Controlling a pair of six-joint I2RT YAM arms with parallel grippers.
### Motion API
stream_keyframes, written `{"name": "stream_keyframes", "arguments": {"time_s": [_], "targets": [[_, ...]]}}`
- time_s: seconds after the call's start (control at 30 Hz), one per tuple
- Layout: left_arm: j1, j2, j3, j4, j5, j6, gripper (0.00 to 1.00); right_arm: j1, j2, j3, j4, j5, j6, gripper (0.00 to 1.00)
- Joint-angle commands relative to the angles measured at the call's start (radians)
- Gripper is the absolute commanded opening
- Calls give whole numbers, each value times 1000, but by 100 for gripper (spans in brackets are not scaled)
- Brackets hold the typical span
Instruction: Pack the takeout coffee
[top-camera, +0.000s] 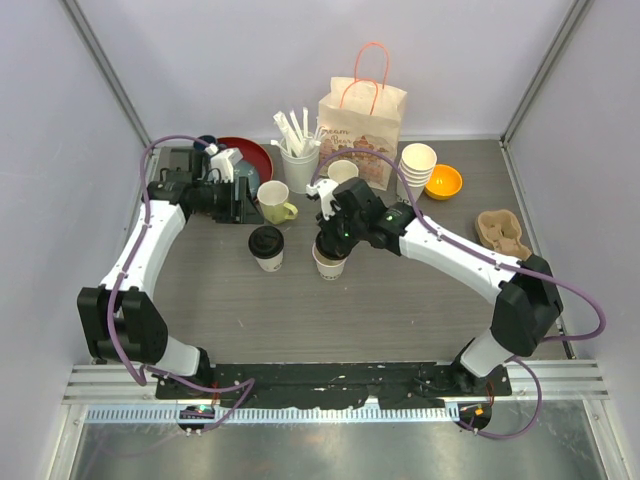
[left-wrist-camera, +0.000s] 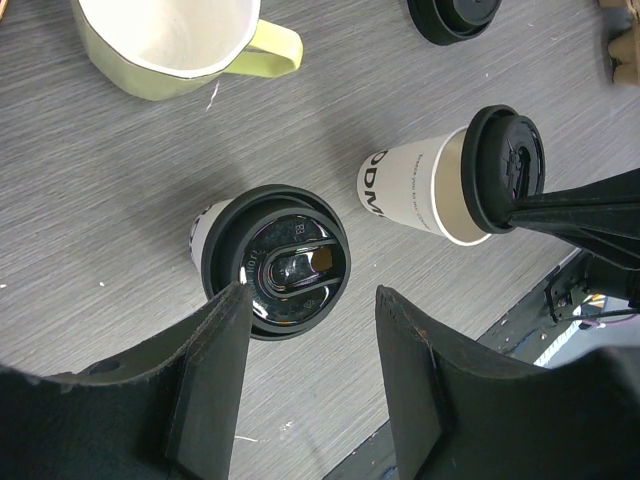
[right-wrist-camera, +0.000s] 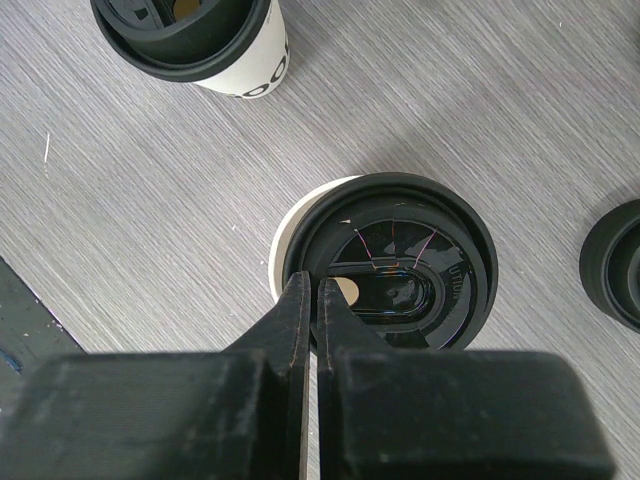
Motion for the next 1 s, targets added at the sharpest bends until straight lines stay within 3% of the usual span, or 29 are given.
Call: {"name": "stream_keyframes", "arguments": {"time_s": [0.0,0.97], "targets": [[1,-37,15,5,3,2,56,10,14,19,23,-11,14,1],[1,-14,16,7,4,7,56,39,58,122,-106,11,6,1]]}}
